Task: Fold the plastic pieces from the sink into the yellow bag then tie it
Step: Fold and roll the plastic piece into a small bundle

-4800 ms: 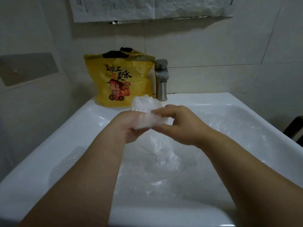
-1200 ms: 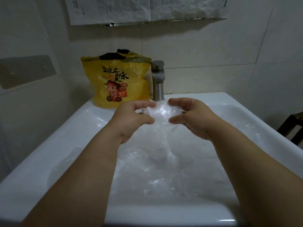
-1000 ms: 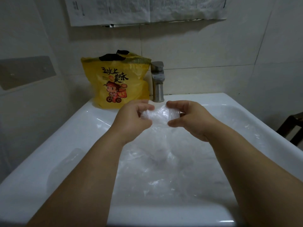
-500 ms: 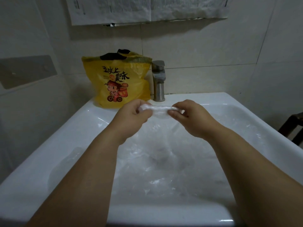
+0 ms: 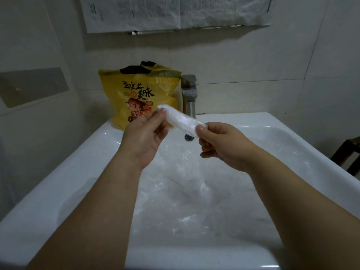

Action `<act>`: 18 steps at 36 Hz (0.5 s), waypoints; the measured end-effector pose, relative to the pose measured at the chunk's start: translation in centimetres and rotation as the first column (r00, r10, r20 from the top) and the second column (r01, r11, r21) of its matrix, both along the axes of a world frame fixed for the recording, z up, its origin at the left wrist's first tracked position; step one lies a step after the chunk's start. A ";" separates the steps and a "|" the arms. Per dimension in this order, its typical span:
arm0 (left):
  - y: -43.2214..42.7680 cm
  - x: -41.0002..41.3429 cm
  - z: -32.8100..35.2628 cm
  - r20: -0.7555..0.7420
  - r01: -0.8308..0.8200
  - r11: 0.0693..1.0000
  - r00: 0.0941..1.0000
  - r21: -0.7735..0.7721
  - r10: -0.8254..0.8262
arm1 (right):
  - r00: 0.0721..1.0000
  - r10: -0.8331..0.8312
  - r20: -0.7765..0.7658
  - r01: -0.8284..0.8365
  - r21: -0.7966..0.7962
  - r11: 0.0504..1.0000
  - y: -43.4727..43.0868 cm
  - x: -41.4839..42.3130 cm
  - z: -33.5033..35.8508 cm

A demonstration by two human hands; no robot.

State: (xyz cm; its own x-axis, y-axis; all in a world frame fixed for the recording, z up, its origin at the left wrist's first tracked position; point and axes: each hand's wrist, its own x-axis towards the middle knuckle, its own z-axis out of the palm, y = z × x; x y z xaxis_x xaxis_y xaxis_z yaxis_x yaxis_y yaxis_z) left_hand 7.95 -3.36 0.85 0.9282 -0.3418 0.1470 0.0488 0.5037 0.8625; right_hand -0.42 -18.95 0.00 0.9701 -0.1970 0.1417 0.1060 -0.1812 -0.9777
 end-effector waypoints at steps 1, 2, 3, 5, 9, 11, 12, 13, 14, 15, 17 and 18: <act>-0.1 0.1 0.0 -0.004 0.001 0.999 1.000 -0.036 -0.001 | 1.000 -0.013 0.007 0.013 0.033 0.999 0.1 0.0 0.0; -0.2 0.1 0.0 -0.003 0.023 0.998 1.000 -0.053 -0.023 | 1.000 -0.027 0.017 0.025 0.062 0.998 0.2 0.1 -0.1; -0.3 0.0 -0.1 -0.011 0.069 0.997 0.998 -0.039 -0.069 | 0.999 -0.036 0.025 0.034 0.085 0.996 0.3 0.2 -0.1; -0.8 -0.9 -0.5 -0.029 0.185 0.978 0.983 0.101 -0.183 | 0.999 -0.032 0.036 0.028 0.121 0.992 0.8 0.4 -0.4; -2.9 -2.8 -1.6 0.030 0.288 0.865 0.944 0.411 -0.328 | 0.998 0.044 0.042 -0.050 0.134 0.990 2.2 0.6 -1.1; -3.3 -2.6 -1.8 0.036 0.222 0.866 0.963 0.448 -0.266 | 0.999 0.035 0.034 -0.036 0.040 0.999 2.5 0.7 -1.5; -3.3 -2.4 -1.9 0.039 0.188 0.870 0.972 0.455 -0.231 | 0.999 0.026 0.036 -0.026 0.003 1.000 2.6 0.8 -1.7; -3.3 -2.2 -1.9 0.041 0.169 0.875 0.977 0.453 -0.210 | 0.999 0.021 0.038 -0.020 -0.015 1.000 2.5 0.9 -1.8; -3.2 -2.0 -1.9 0.046 0.163 0.881 0.978 0.444 -0.205 | 0.999 0.019 0.039 -0.018 -0.016 1.000 2.4 0.9 -1.7; -3.2 -2.0 -1.7 0.047 0.169 0.890 0.977 0.423 -0.208 | 0.999 0.018 0.040 -0.017 -0.008 1.000 2.3 1.0 -1.6; -2.9 -1.8 -1.3 0.029 0.161 0.927 0.983 0.339 -0.181 | 0.999 0.007 0.033 -0.008 0.009 1.000 2.0 1.0 -1.3; -2.7 -1.6 -1.1 0.009 0.129 0.949 0.990 0.289 -0.138 | 1.000 -0.005 0.020 0.004 0.012 1.000 1.8 0.9 -1.1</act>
State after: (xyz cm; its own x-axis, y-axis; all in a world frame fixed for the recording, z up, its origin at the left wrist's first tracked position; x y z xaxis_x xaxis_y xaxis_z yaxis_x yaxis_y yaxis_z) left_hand 6.33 -6.11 -0.23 0.8681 -0.4938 0.0501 0.0720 0.2251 0.9717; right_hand 0.46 -17.15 -1.08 0.9662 -0.2030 0.1587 0.1247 -0.1704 -0.9775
